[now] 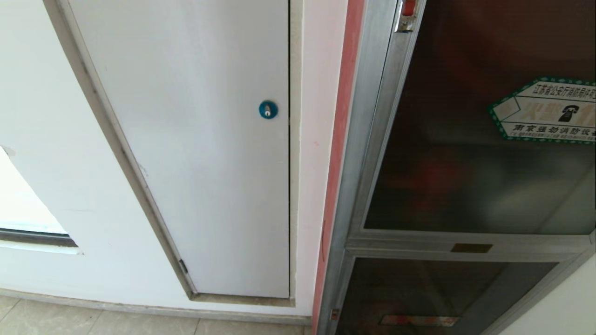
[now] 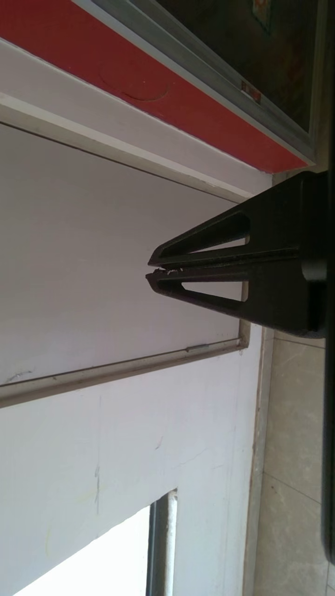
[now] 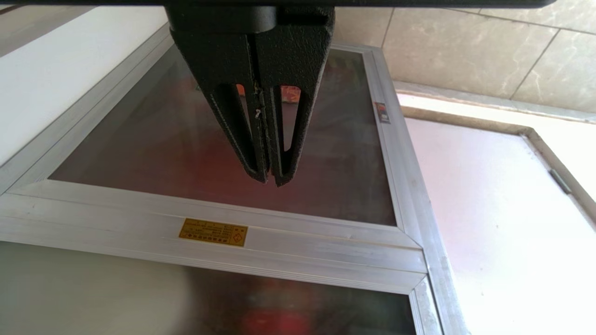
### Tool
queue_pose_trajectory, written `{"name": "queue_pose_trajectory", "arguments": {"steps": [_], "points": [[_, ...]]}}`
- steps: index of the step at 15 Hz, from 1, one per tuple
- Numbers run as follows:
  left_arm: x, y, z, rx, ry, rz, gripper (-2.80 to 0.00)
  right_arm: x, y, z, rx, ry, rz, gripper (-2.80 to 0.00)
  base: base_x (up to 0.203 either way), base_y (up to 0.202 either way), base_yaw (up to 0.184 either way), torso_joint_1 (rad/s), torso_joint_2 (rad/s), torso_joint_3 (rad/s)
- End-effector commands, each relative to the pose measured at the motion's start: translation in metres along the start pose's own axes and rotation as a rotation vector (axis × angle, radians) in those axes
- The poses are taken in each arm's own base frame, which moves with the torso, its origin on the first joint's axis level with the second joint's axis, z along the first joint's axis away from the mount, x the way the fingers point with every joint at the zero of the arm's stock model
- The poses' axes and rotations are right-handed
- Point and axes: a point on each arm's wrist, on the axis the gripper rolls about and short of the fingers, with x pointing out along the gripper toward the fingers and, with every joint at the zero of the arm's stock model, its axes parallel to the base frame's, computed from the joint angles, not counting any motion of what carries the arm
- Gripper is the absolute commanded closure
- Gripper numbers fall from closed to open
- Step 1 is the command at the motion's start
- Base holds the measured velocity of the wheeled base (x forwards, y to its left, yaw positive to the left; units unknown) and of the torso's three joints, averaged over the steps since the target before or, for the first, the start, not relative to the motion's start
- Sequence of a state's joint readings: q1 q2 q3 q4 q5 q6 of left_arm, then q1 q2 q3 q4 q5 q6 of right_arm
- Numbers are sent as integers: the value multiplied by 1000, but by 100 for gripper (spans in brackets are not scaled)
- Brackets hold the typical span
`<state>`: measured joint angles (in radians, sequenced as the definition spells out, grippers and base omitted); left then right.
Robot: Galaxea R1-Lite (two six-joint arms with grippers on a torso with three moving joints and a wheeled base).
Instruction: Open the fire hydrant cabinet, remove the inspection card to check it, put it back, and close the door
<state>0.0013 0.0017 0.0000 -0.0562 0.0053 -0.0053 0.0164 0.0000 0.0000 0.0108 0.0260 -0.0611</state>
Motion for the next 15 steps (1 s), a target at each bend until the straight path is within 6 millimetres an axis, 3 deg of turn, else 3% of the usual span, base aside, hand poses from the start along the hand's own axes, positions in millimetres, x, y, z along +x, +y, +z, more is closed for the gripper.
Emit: {"name": "queue_pose_trajectory", "arguments": {"steps": [1,15], "points": [[1,0,-6,-1,21,1,0,0,0,0,0,0,1,0,0,0,0,0,0,0],[1,0,-6,-1,19,1,0,0,0,1,4,-5,0,0,0,0,0,0,0,0]]}}
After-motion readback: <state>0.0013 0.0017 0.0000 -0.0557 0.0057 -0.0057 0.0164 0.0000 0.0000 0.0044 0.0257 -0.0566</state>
